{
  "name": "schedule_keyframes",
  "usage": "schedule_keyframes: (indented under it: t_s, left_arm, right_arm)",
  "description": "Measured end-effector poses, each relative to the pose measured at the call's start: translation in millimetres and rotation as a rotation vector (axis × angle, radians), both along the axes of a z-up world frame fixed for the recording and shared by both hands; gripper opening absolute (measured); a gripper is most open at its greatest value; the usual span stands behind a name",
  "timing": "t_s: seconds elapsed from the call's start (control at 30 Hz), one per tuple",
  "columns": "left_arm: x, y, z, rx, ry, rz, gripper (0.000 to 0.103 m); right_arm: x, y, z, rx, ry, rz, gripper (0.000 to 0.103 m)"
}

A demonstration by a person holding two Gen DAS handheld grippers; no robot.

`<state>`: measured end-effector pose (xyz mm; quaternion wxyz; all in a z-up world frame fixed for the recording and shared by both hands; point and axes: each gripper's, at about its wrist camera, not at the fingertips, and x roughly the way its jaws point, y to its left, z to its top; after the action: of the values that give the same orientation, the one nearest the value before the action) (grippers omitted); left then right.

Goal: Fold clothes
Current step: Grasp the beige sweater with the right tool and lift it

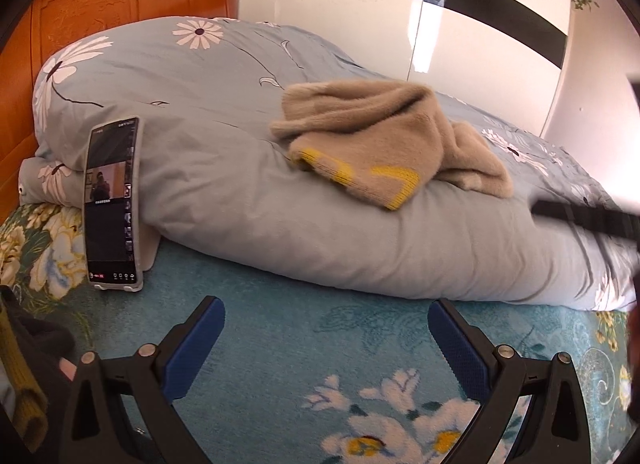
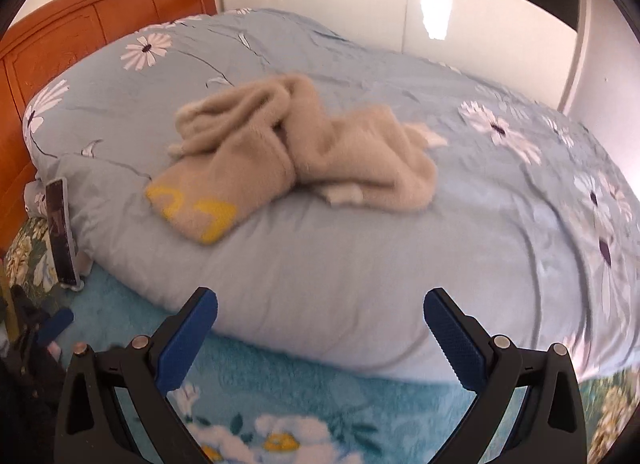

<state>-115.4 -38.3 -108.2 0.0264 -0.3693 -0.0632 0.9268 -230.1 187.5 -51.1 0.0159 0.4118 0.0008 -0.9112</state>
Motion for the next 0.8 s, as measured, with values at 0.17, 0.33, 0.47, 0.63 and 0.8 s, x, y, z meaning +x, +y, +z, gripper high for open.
schedule_keyframes:
  t_s: [0.17, 0.33, 0.47, 0.63, 0.8]
  left_arm:
    - [-1.8, -5.8, -1.2, -0.007, -0.006, 0.029, 0.103]
    - [-2.8, -13.2, -1.1, 0.017, -0.005, 0.045, 0.103]
    - [-4.3, -19.5, -3.4, 0.036, -0.014, 0.059, 0.103]
    - [-5.4, -25.3, -6.5, 0.075, -0.031, 0.088, 0.103]
    - [-4.2, -27.7, -5.7, 0.106, -0.027, 0.119, 0.103]
  right_arm:
    - [-93.6, -22.3, 20.3, -0.046, 0.004, 0.079, 0.102]
    - [-160.8, -39.1, 2.8, -0.067, -0.077, 0.093, 0.077]
    - [-198.8, -44.7, -17.5, -0.068, -0.145, 0.043, 0.069]
    - [-211.9, -39.2, -8.0, -0.198, -0.166, 0.001, 0.010]
    - [-192.7, -17.5, 10.9, -0.479, -0.138, 0.032, 0.009]
